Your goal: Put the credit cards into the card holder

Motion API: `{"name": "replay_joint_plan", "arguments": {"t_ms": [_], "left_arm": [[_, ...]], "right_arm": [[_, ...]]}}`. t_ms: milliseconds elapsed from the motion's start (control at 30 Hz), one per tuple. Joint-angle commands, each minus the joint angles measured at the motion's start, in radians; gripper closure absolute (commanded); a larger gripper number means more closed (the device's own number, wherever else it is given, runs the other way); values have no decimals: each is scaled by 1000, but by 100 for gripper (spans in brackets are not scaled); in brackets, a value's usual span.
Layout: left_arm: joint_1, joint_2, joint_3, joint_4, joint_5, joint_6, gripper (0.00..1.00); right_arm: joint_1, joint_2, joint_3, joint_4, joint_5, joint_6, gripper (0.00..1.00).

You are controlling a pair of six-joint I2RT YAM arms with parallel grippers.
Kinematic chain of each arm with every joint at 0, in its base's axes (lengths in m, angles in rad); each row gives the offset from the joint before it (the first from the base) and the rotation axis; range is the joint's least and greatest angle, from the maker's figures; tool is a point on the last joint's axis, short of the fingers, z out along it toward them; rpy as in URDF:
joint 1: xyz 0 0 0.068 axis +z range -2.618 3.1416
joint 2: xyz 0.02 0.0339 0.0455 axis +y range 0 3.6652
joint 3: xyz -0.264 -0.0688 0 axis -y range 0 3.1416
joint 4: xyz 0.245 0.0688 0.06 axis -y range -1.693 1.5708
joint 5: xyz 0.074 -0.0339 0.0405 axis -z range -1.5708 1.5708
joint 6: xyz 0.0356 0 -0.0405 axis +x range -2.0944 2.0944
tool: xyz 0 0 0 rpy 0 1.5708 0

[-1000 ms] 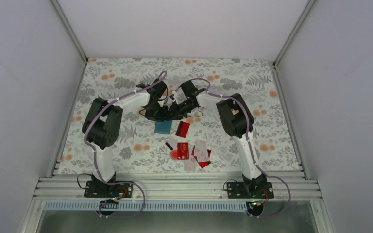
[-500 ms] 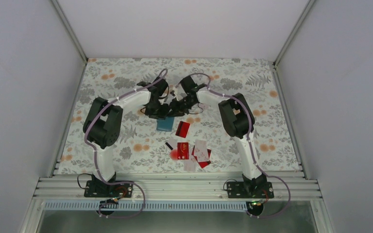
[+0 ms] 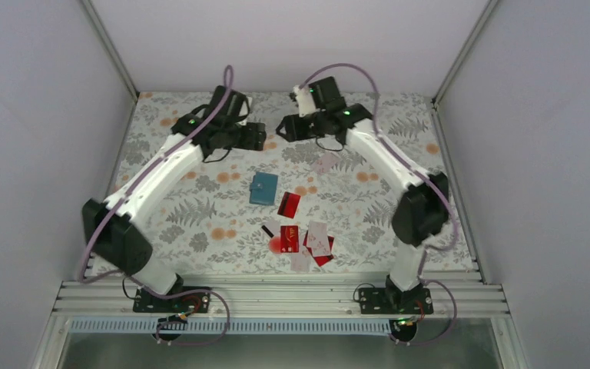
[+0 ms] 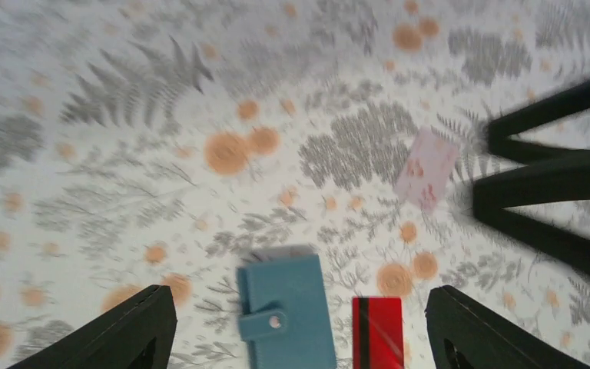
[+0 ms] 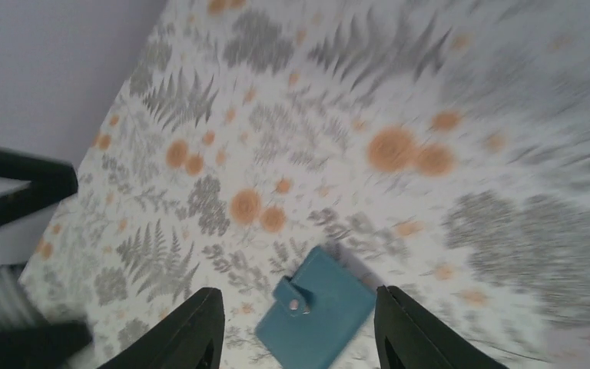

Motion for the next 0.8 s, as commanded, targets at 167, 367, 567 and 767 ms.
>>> {"name": "replay_joint_plan", "arguments": {"t_ms": [167,367,567,767], "left_arm": [[86,-349,-344,448,-277,172,9],[150,-471,-702,780,-425,286,0],[255,-531,-1053,1181,-337,404,0],[392,-433,-1272,1534,-183,446,0]], "right_arm": [[-14,-548,-463,413,527,-226,25],[-34,-639,-636,505,749,-248,13],[-126,-755,-963,747,765,-256,1],[-264,-742,-1206,950,612,-317,1]]}}
